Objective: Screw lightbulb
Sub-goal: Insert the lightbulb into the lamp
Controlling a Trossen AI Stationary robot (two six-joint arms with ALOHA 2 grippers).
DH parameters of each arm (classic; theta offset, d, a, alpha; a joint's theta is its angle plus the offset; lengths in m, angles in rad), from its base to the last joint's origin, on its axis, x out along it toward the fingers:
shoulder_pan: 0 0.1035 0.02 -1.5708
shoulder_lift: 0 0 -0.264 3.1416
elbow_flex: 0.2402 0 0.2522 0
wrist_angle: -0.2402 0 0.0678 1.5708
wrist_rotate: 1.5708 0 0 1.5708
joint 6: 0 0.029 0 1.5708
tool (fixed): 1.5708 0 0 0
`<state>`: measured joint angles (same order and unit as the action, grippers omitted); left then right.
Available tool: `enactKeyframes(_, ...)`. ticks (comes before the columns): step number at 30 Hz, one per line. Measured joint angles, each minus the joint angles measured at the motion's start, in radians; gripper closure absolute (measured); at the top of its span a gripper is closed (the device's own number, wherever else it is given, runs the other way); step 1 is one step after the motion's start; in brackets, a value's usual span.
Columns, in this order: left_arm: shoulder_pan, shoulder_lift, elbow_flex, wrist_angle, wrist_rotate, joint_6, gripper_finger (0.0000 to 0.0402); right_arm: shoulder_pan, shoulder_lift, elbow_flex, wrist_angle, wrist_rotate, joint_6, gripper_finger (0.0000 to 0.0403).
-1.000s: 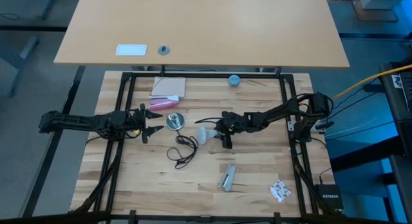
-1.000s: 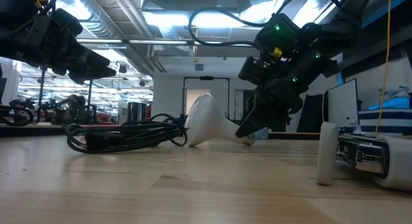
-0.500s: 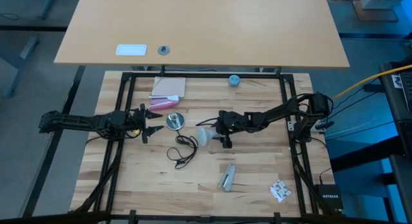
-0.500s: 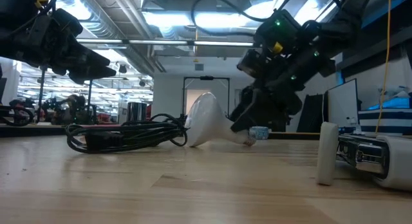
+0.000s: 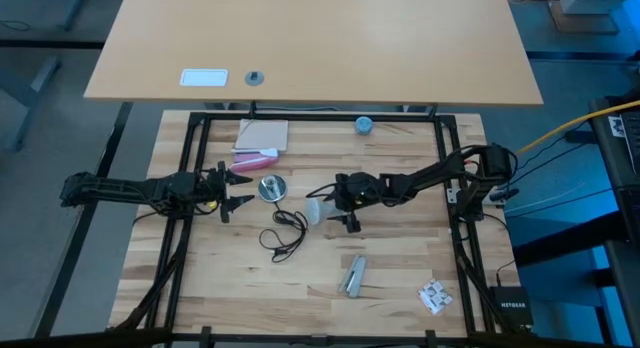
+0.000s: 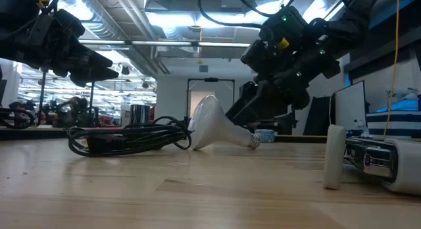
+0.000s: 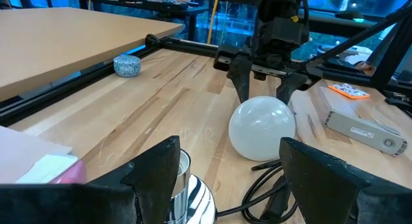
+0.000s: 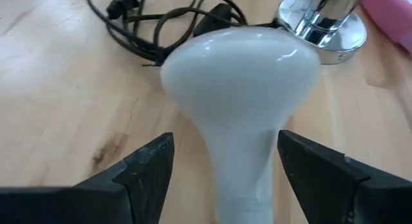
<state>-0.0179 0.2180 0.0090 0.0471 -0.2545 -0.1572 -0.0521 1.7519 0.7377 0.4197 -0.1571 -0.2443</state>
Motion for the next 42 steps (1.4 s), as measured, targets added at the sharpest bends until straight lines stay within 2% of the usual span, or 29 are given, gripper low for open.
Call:
enactKeyframes(6, 0.0, 0.0, 0.0, 0.0, -0.001, 0.0, 0.0144, 0.0, 0.057, 0.077, -0.005, 0.007, 0.0, 0.0123)
enactKeyframes(13, 0.0, 0.0, 0.0, 0.001, -0.001, 0.0, 0.0144, -0.001, 0.13, 0.161, -0.172, 0.007, 0.001, 0.0123)
enactKeyframes(24, 0.0, 0.001, 0.0, 0.001, -0.001, 0.0, 0.0144, -0.001, 0.145, 0.242, -0.211, -0.036, 0.001, 0.0123)
enactKeyframes(42, 0.0, 0.001, 0.0, 0.001, -0.001, -0.048, 0.0144, -0.001, 0.145, 0.25, -0.265, -0.01, 0.003, 0.0123)
